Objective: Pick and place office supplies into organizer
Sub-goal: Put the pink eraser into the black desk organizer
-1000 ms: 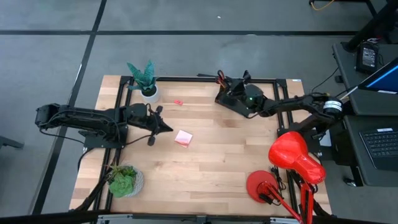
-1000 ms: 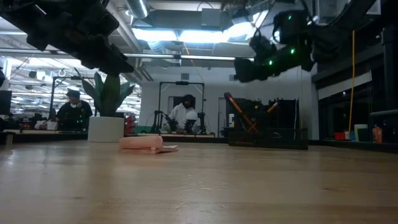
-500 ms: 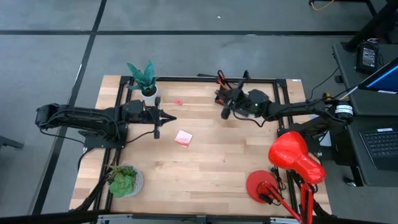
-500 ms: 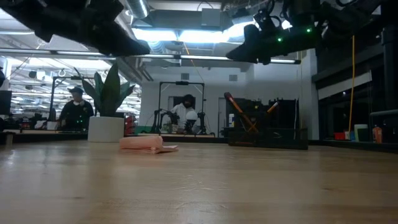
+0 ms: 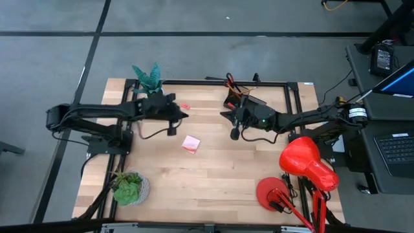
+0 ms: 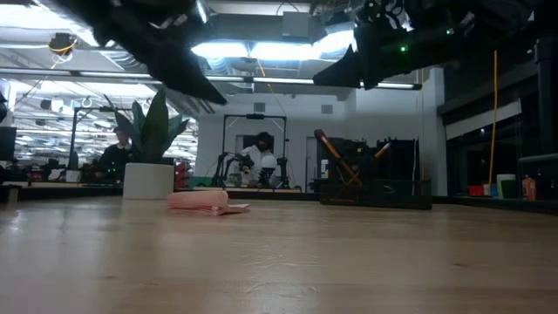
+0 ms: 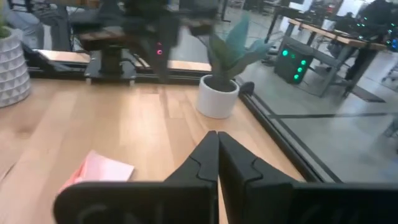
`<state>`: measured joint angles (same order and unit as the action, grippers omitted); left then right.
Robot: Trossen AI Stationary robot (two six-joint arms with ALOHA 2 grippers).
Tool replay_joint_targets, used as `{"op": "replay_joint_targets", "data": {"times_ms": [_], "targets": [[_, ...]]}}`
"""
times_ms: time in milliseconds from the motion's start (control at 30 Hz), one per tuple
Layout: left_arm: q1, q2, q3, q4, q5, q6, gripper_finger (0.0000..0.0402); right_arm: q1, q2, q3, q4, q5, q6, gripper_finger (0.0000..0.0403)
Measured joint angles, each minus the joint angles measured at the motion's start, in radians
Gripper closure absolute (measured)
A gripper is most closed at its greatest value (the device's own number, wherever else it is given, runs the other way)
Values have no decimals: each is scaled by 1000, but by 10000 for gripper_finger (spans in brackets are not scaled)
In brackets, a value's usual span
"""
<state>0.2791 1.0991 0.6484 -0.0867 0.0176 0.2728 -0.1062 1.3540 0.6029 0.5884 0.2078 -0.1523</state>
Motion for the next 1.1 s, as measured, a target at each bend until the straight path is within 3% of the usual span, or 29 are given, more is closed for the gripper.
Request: {"op": "replay_joint_targets", "data": {"times_ms": [167,500,867,1100], "targets": [[48,180,155,-161,-33,12,399,15,0,0,-10,0,-7,395],[117,448,430,-491,-46,231,397,14,0,0,-16,1,44,386],[170,476,441,-495,-148,325,376,15,0,0,-91,1,126,393],[166,476,441,-493,-131,283,356,15,0,0,-113,1,175,386]]}}
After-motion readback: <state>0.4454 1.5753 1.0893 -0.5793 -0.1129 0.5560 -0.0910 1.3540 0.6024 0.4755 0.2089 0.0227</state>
